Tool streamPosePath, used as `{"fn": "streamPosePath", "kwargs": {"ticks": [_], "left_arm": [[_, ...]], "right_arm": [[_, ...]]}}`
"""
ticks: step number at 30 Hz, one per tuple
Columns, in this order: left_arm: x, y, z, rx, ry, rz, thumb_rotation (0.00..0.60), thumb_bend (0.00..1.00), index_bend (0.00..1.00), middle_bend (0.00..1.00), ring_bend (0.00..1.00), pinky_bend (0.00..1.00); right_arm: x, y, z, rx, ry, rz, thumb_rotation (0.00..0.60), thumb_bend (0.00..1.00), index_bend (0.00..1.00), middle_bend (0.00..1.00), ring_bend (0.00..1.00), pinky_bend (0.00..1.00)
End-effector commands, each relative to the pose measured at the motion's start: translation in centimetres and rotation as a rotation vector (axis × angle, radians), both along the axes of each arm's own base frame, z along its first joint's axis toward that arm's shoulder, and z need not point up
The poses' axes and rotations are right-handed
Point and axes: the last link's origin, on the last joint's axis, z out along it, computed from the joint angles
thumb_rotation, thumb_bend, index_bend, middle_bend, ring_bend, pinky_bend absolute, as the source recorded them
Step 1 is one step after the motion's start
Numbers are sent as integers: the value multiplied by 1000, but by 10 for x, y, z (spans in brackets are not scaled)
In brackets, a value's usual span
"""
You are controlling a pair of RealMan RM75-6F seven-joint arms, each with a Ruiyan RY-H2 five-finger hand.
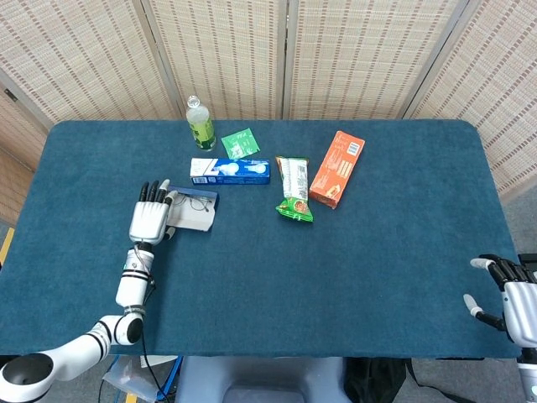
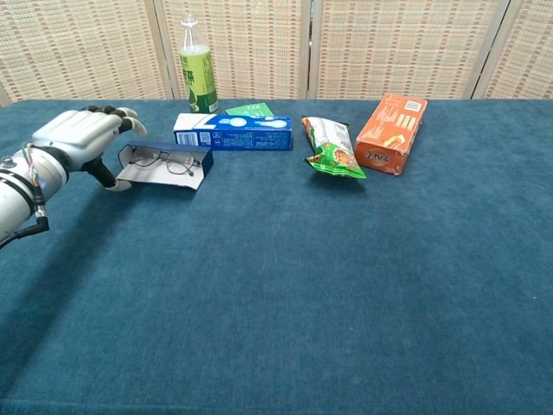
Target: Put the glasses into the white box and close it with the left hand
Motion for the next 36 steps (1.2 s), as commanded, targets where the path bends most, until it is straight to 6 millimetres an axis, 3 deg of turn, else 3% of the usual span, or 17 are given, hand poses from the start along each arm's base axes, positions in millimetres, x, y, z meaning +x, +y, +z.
{"fn": "streamPosePath", "kwargs": {"ticks": [1, 8, 15, 28, 36], "left_arm": [[5, 6, -2, 6, -14, -4, 600, 205, 248, 96, 0, 0], [9, 19, -4, 18, -30, 1, 600, 211, 353, 150, 19, 0], [8, 17, -10, 7, -13, -21, 600, 291, 503, 194, 46, 0], [3, 14, -14, -24, 32, -11, 600, 383, 541, 202, 48, 0], [1, 6, -13, -38, 22, -19, 600, 455, 615, 206, 51, 0]], "right_arm": [[0, 0, 0, -1, 1, -1, 600, 256, 286, 248, 227, 230], [-1, -1, 1, 0, 2, -8, 600, 256, 286, 248, 227, 230], [-2, -3, 0, 7, 2, -10, 600, 254, 286, 248, 227, 231], [-3, -4, 0, 7, -1, -11, 600, 249, 286, 248, 227, 231], [-3, -6, -1, 12, -1, -5, 600, 245, 286, 248, 228, 230]]}}
